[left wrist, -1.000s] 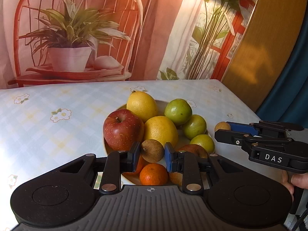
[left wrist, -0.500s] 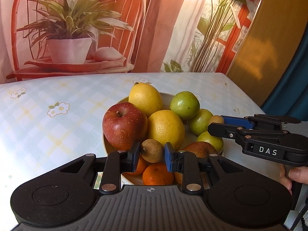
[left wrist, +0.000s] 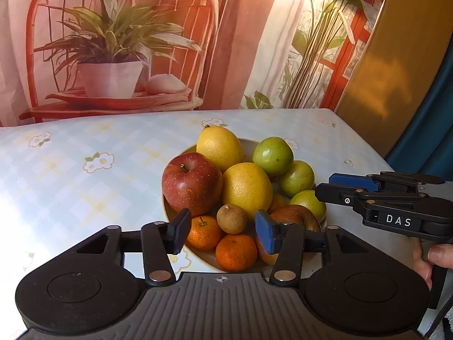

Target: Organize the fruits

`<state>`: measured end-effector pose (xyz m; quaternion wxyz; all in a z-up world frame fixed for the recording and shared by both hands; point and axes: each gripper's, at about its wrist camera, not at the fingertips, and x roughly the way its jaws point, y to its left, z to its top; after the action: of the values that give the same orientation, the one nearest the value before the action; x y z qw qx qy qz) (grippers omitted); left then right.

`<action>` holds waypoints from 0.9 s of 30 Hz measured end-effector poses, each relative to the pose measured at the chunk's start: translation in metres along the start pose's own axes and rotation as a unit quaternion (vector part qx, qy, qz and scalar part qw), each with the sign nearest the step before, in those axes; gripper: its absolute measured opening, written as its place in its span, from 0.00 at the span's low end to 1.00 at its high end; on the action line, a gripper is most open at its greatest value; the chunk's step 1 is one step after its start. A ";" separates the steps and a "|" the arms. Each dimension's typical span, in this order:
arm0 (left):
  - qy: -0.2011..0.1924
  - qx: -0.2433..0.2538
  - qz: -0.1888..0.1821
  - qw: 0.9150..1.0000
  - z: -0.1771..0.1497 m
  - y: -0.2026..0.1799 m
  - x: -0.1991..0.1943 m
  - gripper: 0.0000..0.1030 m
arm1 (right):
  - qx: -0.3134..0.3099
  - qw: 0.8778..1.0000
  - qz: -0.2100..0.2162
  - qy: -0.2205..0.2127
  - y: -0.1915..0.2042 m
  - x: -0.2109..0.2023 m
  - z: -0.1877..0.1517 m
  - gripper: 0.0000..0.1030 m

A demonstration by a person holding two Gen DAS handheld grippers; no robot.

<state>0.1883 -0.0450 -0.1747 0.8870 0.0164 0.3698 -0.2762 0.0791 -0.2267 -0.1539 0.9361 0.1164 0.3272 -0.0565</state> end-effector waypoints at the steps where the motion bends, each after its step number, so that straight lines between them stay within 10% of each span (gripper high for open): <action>1: -0.004 0.002 0.004 1.000 0.000 0.000 -0.005 0.62 | 0.001 1.000 -0.002 -0.001 0.001 -0.003 0.000 0.32; 6: -0.022 0.010 0.027 0.999 0.000 -0.001 -0.034 0.84 | 0.000 1.000 -0.009 -0.005 0.009 -0.020 0.002 0.50; 11: -0.032 0.002 0.039 0.999 0.000 0.000 -0.062 0.91 | -0.001 1.000 -0.011 -0.014 0.020 -0.039 0.007 0.99; 27: -0.136 -0.022 0.081 0.987 -0.004 -0.015 -0.191 0.93 | -0.016 0.997 -0.013 -0.074 0.065 -0.132 0.028 1.00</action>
<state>0.0678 0.0344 -0.0478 0.9485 -0.0107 0.2494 -0.1951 0.0044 -0.1666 -0.0385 0.9587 0.0925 0.2592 -0.0718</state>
